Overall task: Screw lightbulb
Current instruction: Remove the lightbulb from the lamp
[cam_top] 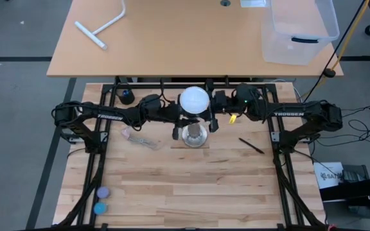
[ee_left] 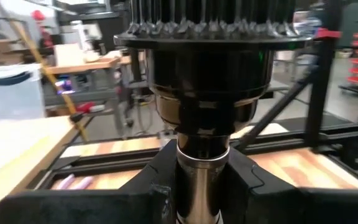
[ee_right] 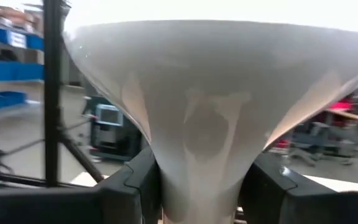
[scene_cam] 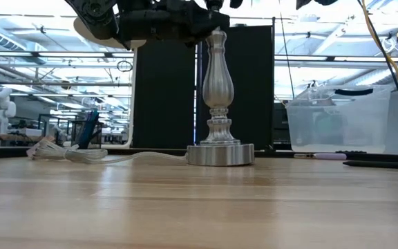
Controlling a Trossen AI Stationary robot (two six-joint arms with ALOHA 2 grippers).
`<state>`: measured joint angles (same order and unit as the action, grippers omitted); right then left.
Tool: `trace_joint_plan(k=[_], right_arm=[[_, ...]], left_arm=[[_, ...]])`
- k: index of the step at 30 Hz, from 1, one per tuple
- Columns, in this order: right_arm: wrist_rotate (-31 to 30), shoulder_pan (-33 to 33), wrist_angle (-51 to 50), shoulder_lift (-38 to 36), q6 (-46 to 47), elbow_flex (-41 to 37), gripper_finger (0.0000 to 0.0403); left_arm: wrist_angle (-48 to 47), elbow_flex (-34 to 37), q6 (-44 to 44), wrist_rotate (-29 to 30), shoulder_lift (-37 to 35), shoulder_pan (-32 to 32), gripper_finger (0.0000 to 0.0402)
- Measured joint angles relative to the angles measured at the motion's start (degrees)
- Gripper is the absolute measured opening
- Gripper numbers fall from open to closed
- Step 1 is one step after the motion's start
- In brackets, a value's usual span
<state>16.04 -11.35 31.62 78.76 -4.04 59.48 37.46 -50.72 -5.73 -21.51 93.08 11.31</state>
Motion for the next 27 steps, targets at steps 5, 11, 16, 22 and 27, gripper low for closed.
trace_joint_plan(k=[5, 11, 16, 22, 27], right_arm=[[4.01, -1.9, 0.5, 0.13, 4.89, 0.07, 0.0154], [5.06, -3.09, 2.76, 0.31, 13.38, -0.26, 0.0154], [4.88, -3.16, 4.52, 0.44, 15.27, -0.44, 0.0154], [9.68, -3.53, 9.2, -0.25, 14.48, 0.14, 0.0153], [12.49, -3.34, 7.71, 0.33, 14.87, -0.17, 0.0153]], left_arm=[[0.14, -0.08, 0.36, -2.35, 0.07, 0.0, 0.0072], [-0.87, -0.13, 4.46, -7.59, 0.09, 0.66, 0.0072], [-0.99, -0.13, 4.95, -8.82, 0.09, 0.9, 0.0072], [-1.11, -0.1, 4.78, -15.09, 0.07, 0.81, 0.0072], [-0.94, 0.0, 4.91, -19.63, 0.08, 0.18, 0.0072]])
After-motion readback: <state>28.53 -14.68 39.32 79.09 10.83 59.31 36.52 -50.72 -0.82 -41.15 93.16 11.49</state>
